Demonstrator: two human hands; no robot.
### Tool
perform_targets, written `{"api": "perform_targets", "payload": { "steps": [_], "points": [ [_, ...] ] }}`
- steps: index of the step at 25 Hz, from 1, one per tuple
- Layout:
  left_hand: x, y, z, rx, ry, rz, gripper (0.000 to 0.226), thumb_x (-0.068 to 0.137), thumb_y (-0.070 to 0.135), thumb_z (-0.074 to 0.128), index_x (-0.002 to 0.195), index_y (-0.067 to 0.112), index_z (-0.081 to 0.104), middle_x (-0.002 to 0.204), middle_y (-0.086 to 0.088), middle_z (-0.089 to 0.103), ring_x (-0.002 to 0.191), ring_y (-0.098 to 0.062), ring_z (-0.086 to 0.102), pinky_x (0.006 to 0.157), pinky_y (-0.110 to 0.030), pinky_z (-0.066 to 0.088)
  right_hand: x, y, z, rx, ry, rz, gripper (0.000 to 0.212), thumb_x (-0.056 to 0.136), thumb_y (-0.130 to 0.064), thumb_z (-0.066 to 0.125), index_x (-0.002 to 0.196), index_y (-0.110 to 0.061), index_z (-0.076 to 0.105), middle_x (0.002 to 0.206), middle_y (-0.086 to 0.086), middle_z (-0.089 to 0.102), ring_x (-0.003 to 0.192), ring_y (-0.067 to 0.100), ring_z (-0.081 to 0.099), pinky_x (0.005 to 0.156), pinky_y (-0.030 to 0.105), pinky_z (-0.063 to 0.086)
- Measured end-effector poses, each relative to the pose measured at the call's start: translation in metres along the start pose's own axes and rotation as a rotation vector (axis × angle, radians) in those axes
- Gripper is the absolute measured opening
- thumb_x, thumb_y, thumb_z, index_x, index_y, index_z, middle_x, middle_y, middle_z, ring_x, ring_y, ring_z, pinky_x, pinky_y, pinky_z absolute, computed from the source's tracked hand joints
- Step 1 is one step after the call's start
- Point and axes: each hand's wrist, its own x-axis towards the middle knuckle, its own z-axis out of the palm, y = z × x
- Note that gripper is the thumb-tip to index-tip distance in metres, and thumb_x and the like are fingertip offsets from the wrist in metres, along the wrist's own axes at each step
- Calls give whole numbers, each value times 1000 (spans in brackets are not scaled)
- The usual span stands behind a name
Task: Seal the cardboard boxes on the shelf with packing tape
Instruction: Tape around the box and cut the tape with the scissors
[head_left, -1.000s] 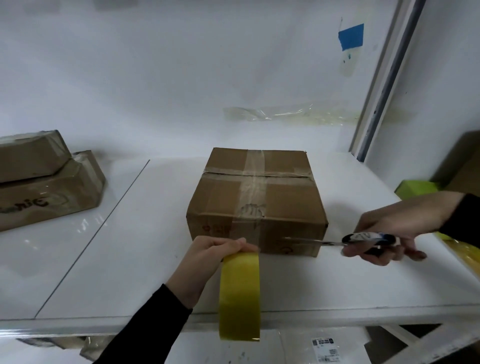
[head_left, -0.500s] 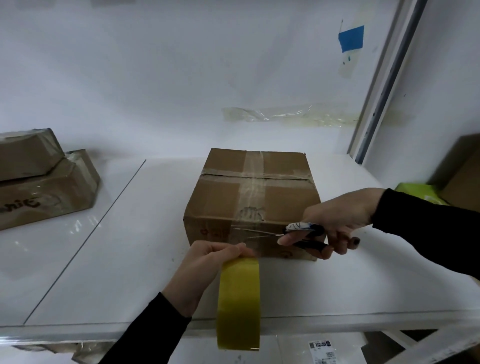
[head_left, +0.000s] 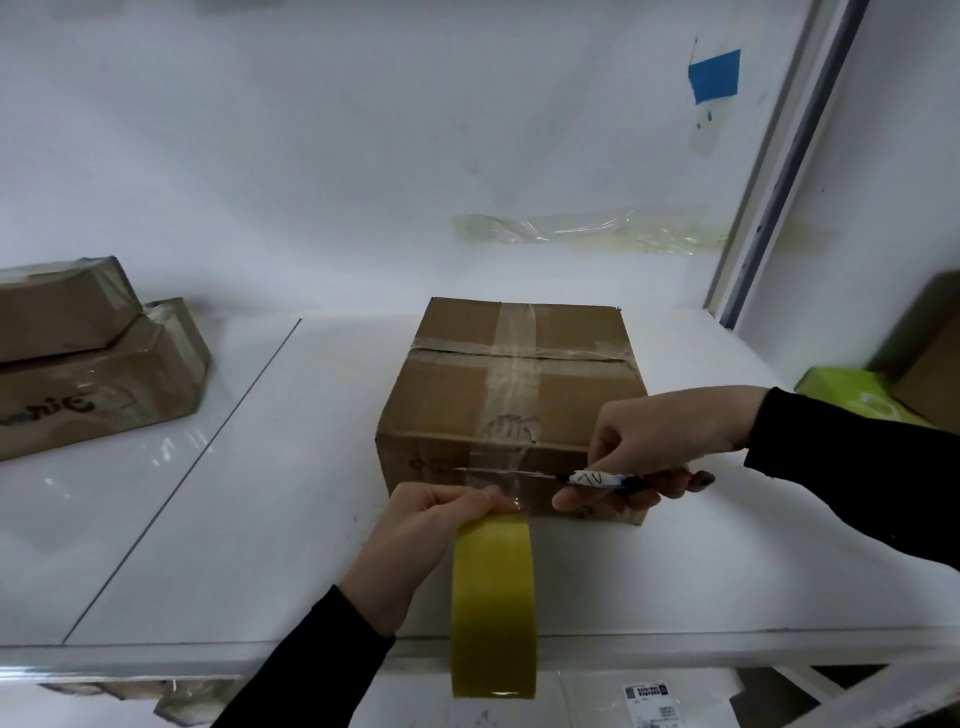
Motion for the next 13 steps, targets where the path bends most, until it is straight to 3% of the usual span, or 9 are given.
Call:
{"api": "perform_targets", "payload": {
  "steps": [4, 8, 13],
  "points": [
    [-2, 2, 0, 11, -3, 3, 24, 87, 27, 59, 76, 18, 79, 76, 8, 74, 89, -15, 63, 88, -32, 48, -3, 8, 5, 30, 62, -77, 43, 77, -51, 64, 58, -12, 61, 53, 4, 49, 36, 12, 27, 37, 20, 20],
    [-2, 4, 0, 13, -10, 1, 25, 88, 24, 58, 75, 19, 79, 78, 8, 74, 94, -18, 62, 89, -33, 48, -4, 12, 13, -8, 99, -76, 43, 77, -53, 63, 56, -17, 57, 54, 0, 53, 37, 7, 39, 44, 18, 32],
    [-5, 7, 4, 21, -39, -27, 27, 88, 24, 59, 69, 20, 78, 69, 9, 72, 80, -15, 63, 70, -24, 52, 0, 10, 17, 102, -115, -16, 54, 69, -73, 47, 63, -20, 44, 62, -1, 41, 46, 12, 27, 53, 24, 27]
  ]
}}
